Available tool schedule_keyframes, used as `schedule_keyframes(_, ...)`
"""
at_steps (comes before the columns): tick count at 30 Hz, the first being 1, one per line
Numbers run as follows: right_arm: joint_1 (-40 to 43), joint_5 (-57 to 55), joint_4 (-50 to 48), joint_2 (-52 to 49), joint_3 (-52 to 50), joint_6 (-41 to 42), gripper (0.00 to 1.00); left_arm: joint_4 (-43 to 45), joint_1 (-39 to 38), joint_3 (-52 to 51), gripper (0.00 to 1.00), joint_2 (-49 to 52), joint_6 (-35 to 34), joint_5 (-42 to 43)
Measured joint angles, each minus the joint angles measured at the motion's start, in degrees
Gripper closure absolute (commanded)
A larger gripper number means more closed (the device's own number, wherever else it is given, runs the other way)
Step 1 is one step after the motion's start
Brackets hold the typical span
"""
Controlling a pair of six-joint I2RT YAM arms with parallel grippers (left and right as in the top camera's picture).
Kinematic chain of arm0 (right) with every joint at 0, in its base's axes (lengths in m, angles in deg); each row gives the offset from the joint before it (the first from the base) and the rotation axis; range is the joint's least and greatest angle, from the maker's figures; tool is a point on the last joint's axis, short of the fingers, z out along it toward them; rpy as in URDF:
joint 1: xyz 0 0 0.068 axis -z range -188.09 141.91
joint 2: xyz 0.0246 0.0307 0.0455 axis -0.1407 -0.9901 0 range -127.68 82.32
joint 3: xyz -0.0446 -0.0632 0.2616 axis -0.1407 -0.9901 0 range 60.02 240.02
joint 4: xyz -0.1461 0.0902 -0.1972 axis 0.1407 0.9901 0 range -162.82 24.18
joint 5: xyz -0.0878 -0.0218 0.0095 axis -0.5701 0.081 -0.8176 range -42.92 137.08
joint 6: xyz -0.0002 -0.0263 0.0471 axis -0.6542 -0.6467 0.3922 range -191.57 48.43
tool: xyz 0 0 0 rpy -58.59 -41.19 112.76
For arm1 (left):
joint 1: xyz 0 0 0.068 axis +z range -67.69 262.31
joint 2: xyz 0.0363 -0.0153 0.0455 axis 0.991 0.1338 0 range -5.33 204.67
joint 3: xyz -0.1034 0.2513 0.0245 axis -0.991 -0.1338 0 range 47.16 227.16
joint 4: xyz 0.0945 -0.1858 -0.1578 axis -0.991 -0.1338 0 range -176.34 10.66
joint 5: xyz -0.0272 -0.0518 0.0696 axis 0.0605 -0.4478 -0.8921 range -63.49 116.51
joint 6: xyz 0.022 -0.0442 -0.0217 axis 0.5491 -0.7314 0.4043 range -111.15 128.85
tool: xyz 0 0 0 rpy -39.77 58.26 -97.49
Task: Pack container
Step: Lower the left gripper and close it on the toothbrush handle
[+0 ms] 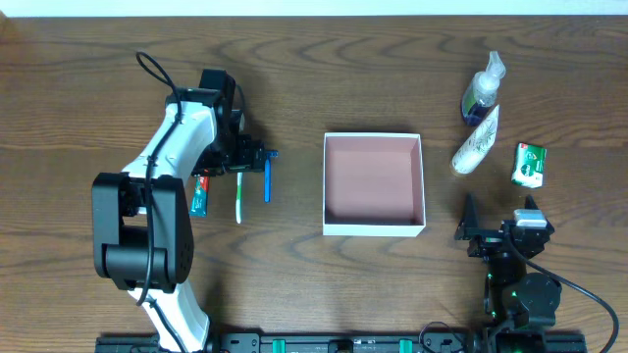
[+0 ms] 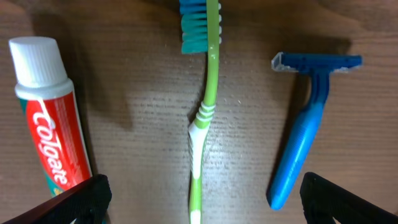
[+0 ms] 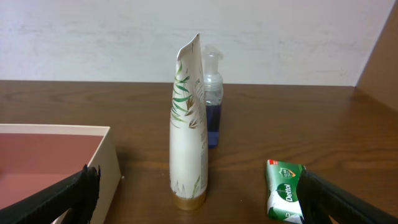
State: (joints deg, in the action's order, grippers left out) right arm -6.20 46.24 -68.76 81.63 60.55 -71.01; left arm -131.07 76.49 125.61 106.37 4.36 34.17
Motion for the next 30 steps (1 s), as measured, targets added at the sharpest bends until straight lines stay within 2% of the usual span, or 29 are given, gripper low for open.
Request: schedule_keyframes(30, 0.00, 0.00, 0.00, 0.00, 0.00, 0.00, 0.01, 2.73, 0.00, -2.10, 0.02, 0.46, -1.49, -2.54)
